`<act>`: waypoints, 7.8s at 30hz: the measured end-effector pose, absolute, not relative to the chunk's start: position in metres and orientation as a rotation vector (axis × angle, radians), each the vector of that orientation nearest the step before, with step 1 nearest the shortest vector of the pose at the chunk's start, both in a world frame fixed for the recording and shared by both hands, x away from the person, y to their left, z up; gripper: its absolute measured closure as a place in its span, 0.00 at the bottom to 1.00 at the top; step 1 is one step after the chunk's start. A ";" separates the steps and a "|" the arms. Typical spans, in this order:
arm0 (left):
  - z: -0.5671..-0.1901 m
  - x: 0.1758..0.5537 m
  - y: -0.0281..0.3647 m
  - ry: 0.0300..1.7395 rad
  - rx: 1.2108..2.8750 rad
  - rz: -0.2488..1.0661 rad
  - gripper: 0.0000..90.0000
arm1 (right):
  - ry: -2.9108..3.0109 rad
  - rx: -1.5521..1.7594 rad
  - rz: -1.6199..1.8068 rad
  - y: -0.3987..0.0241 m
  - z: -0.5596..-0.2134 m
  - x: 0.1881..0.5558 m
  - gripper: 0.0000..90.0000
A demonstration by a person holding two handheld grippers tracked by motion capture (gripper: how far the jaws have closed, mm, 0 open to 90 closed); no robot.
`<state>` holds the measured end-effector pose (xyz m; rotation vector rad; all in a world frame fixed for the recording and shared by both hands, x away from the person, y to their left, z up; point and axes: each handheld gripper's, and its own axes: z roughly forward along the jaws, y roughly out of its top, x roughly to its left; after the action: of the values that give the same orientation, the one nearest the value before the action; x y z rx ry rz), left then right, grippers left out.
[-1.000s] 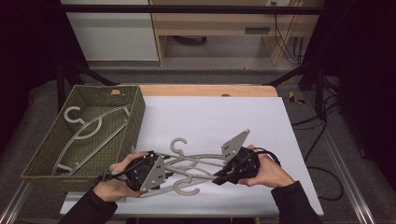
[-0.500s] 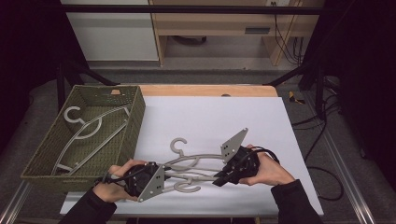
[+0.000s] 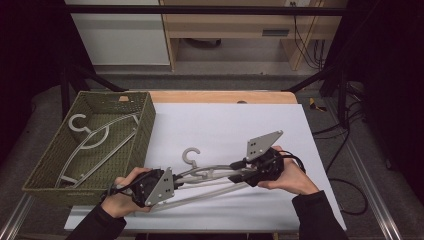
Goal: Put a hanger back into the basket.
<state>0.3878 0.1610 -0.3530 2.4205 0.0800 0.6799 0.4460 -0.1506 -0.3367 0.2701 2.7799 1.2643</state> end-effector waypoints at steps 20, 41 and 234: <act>-0.324 0.417 0.170 0.534 2.282 0.673 0.89 | 2.128 0.777 1.492 -0.202 -0.366 0.423 0.14; -0.256 0.442 0.253 0.687 2.112 0.676 0.89 | 2.007 1.028 1.447 -0.229 -0.390 0.420 0.07; -0.454 0.472 0.163 0.894 2.536 0.340 0.71 | 2.029 1.043 1.429 -0.237 -0.393 0.419 0.05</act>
<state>0.4720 0.1627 -0.4539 2.5365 0.8938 0.3404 0.4193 -0.2373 -0.3931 1.0429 2.0286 1.4295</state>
